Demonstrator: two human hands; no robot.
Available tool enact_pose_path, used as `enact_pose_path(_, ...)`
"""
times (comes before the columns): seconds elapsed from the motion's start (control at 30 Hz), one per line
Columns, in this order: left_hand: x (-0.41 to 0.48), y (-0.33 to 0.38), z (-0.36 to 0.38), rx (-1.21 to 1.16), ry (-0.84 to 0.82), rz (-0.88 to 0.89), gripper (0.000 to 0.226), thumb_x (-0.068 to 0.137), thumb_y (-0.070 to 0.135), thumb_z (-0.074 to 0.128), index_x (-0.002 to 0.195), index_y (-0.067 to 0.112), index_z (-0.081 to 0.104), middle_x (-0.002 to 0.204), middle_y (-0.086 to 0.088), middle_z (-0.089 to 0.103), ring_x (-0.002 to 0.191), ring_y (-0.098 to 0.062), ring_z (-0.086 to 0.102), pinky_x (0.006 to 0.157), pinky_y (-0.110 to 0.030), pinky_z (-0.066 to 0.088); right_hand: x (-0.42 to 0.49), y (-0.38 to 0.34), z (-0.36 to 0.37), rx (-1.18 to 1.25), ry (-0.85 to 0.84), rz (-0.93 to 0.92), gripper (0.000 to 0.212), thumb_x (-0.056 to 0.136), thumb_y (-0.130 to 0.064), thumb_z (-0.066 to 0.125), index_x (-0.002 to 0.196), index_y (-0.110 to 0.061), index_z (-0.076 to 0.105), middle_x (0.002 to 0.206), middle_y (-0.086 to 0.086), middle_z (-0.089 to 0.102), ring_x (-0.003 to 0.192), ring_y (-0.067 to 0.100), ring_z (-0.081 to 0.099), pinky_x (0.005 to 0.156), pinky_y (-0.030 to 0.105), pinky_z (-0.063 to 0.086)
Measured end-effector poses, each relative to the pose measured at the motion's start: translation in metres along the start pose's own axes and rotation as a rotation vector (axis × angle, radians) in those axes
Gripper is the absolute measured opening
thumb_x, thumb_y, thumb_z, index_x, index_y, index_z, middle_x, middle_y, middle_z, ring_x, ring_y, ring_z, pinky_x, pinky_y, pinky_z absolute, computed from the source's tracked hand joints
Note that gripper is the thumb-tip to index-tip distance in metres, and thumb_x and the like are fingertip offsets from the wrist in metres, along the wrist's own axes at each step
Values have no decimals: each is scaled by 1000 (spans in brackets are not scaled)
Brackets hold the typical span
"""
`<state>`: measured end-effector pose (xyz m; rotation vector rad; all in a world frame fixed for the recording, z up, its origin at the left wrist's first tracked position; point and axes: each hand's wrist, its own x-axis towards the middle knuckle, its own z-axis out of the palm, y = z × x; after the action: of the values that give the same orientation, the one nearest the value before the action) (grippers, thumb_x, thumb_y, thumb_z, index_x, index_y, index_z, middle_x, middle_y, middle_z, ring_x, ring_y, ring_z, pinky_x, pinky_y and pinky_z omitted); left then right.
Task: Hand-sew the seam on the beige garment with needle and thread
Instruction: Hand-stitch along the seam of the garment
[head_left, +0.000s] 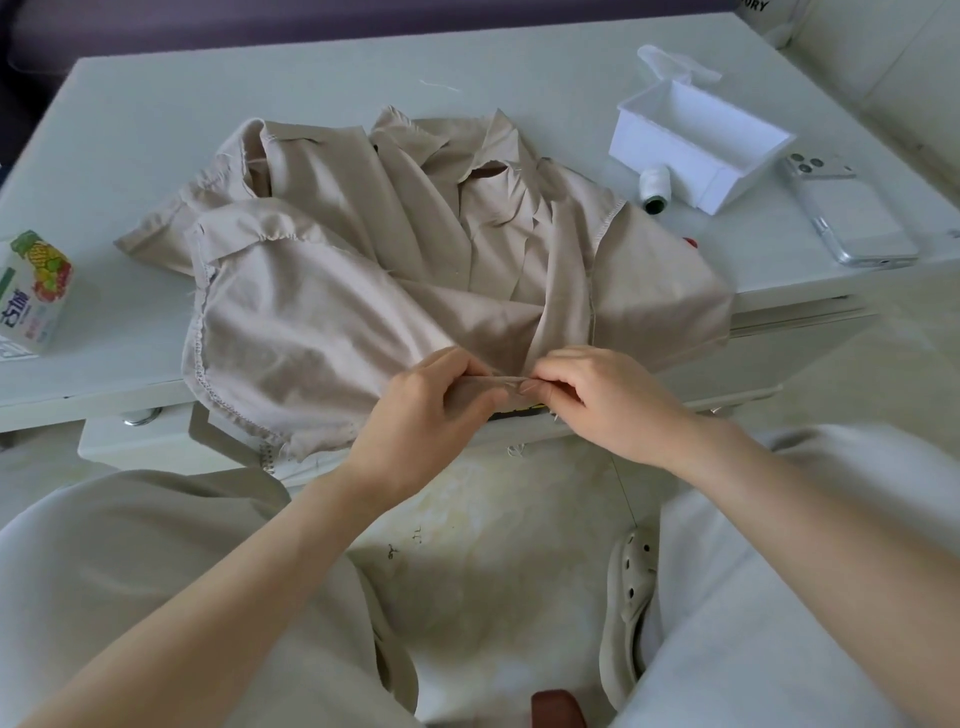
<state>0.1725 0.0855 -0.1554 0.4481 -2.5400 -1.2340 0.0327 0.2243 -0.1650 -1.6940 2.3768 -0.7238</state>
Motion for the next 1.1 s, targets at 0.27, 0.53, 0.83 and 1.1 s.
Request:
enact_pose_path(0.27, -5, -15, 2, 176, 7, 226, 9, 80, 21, 63, 84, 14, 68, 77, 14, 45, 68, 0, 42, 59, -18, 37, -7, -5, -9, 239, -114, 110, 35, 101, -23, 35, 135, -18, 42, 92, -23, 39, 89, -9, 40, 83, 8, 30)
enact_pose_path(0.53, -11, -24, 0, 260, -14, 360, 20, 84, 27, 51, 84, 19, 70, 80, 17, 30, 73, -5, 34, 53, -27, 40, -11, -2, -5, 247, 31, 44, 20, 97, -5, 39, 112, -11, 52, 76, -4, 59, 69, 6, 50, 70, 15, 38)
enact_pose_path(0.83, -13, -31, 4, 337, -32, 479, 19, 91, 23, 54, 86, 17, 71, 73, 2, 40, 70, -14, 36, 58, -21, 31, -9, -6, -3, 145, 26, -99, 7, 87, -5, 56, 82, -8, 60, 76, -20, 45, 73, -6, 41, 72, 4, 32)
enact_pose_path(1.1, -11, -30, 3, 354, -26, 512, 21, 91, 17, 53, 84, 13, 72, 71, -2, 45, 70, -15, 38, 61, -19, 30, -8, -4, -2, 79, 14, -147, 9, 85, -3, 55, 80, -9, 59, 78, -5, 54, 76, 8, 44, 72, 17, 37)
